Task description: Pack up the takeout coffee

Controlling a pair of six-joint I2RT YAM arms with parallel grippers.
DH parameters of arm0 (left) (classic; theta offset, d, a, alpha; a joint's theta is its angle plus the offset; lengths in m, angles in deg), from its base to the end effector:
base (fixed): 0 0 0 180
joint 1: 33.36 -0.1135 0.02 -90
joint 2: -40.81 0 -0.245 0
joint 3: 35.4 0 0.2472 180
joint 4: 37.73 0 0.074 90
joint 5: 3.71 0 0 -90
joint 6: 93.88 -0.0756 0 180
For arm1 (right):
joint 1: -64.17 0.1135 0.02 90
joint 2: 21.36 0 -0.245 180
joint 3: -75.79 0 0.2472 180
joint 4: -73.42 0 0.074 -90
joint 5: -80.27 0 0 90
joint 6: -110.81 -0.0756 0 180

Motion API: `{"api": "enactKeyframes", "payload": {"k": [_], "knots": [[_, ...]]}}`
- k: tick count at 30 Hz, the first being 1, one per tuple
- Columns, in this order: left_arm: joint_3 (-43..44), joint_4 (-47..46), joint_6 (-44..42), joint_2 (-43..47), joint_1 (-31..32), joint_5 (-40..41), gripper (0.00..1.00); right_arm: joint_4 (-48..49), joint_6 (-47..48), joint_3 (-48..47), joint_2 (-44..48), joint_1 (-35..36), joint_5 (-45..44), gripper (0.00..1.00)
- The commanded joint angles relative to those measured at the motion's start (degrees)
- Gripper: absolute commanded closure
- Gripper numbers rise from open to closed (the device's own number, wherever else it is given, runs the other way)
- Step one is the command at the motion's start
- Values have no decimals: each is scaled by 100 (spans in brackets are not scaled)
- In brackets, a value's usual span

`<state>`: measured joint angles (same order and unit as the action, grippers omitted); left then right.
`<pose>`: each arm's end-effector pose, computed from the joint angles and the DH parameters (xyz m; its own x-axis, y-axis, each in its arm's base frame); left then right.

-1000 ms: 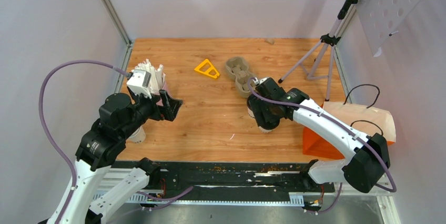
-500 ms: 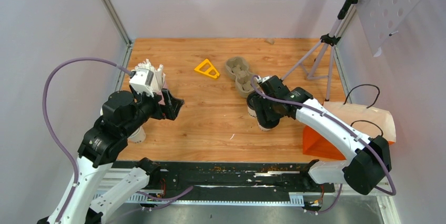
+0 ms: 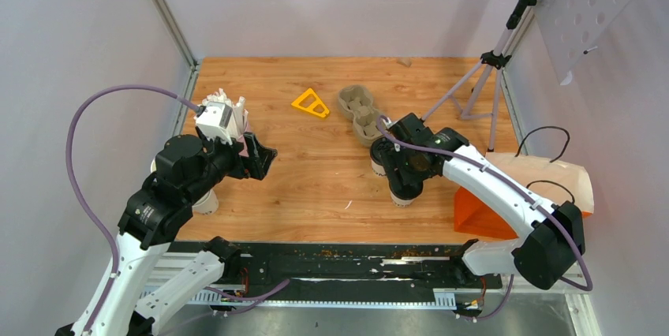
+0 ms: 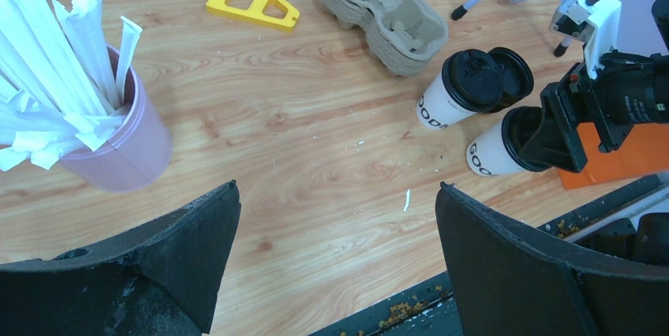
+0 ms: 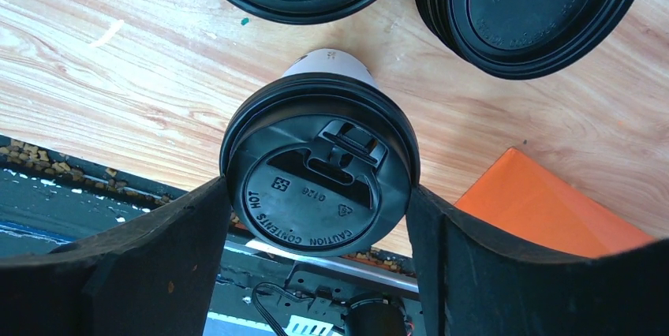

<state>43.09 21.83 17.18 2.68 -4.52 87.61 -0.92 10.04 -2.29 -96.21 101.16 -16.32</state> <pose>0.1383 -0.0742 0.3757 -0.4353 -0.1704 -0.8840 0.3287 0.8840 -0.3323 0.2057 0.1441 0.2228 -0.8486 -0.4068 -0.3383 -0.4168 0.9078 -0.0462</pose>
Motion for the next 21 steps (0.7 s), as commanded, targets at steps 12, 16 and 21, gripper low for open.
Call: {"api": "enactKeyframes", "payload": {"k": [12,16,21], "knots": [[170,-110,-75,-50,-10,-71,0,-426,16,-712,122,-57,-171,0],[170,-98,-103,-49,-10,-64,0,-831,-2,-1301,272,-57,-192,0],[132,-113,-120,-83,-10,-97,0,-1385,-104,-2211,532,-61,-1007,0]]}}
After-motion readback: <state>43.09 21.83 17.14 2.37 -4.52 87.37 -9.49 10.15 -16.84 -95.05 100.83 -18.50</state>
